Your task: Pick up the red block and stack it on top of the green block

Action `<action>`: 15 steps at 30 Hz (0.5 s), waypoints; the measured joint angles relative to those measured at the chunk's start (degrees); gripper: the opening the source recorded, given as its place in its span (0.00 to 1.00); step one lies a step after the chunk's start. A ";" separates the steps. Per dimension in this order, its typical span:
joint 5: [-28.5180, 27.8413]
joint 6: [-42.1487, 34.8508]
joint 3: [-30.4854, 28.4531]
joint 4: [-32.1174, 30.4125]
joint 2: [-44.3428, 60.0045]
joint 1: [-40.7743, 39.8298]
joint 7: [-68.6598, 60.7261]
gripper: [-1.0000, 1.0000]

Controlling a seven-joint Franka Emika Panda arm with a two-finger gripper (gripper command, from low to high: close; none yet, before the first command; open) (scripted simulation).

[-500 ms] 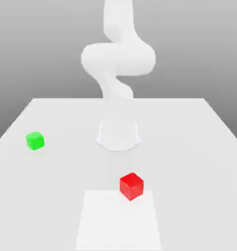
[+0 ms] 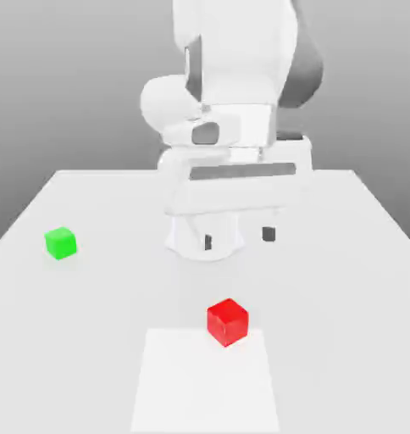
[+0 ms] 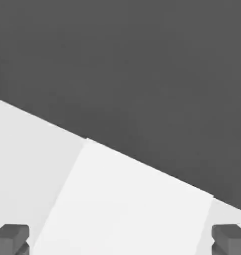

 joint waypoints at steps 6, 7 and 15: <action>0.38 10.79 -0.56 -4.66 13.78 1.03 -5.35 0.50; 0.27 11.91 -0.55 -4.51 15.12 1.03 -5.28 0.50; 1.71 21.07 1.32 -3.48 25.45 -0.49 -6.47 0.50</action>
